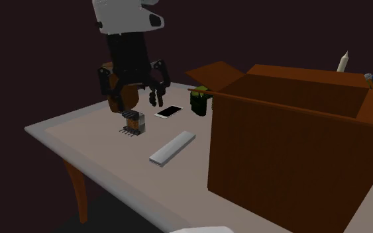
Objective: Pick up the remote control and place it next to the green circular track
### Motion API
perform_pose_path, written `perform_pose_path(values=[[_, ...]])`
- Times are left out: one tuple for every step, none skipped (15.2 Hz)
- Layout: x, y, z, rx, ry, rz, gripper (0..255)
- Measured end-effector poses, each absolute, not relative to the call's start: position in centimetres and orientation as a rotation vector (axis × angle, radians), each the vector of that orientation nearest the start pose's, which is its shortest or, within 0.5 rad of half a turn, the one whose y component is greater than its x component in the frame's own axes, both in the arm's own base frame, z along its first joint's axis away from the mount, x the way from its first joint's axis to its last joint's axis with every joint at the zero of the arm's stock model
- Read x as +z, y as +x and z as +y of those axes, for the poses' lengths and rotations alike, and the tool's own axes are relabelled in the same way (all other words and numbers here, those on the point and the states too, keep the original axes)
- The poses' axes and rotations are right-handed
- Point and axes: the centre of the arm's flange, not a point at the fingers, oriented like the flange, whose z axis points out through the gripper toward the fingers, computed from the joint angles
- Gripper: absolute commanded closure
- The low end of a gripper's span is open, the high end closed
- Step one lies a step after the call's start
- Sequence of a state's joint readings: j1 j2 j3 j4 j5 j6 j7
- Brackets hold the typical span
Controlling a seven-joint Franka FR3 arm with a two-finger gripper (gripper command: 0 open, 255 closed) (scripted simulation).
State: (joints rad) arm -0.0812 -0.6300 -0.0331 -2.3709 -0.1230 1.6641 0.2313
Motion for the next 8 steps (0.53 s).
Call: perform_pose_path(values=[[53.1, 35.5, -5.9, 0.107, -3.193, 0.56, 0], [52.4, 36.3, -6.3, 0.1, -3.182, 0.598, 0], [51.4, 37.1, -7.1, 0.094, -3.17, 0.637, 0], [50.5, 37.7, -7.8, 0.088, -3.157, 0.675, 0], [49.3, 38.1, -8.6, 0.082, -3.144, 0.713, 0], [48.3, 38.7, -9.5, 0.075, -3.131, 0.751, 0], [47.3, 39.5, -10.0, 0.069, -3.116, 0.788, 0], [46.5, 40.1, -10.5, 0.062, -3.102, 0.825, 0]])
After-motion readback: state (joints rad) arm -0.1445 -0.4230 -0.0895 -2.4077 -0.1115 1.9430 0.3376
